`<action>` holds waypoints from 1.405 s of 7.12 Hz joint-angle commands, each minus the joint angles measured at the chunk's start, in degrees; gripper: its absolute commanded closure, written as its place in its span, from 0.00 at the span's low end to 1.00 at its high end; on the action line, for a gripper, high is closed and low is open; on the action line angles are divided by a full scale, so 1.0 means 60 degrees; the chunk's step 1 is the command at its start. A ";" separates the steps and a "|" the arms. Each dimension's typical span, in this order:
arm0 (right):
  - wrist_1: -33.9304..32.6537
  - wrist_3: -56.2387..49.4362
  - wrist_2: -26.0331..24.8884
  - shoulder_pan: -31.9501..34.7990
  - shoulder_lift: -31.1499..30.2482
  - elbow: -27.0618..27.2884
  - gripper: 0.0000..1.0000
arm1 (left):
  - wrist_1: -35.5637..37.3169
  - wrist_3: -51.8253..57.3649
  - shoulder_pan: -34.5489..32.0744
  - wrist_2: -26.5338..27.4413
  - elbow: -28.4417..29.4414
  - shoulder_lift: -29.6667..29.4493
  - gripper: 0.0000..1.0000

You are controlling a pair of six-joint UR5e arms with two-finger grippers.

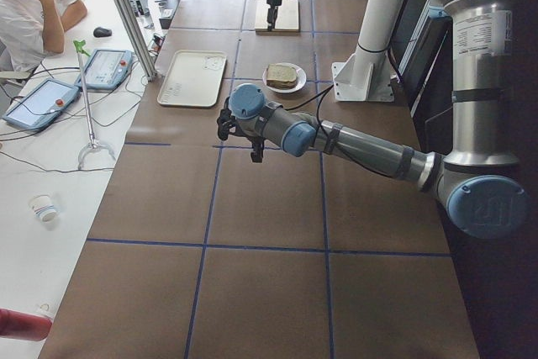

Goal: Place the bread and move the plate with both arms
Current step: 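Withdraw the right gripper toward the board while the left gripper reaches toward the plate rim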

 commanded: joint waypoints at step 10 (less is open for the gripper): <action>-0.0162 -0.1819 0.0664 0.1316 -0.1706 0.0552 0.00 | -0.8425 -1.1001 0.8370 0.9945 0.2726 -0.2686 0.00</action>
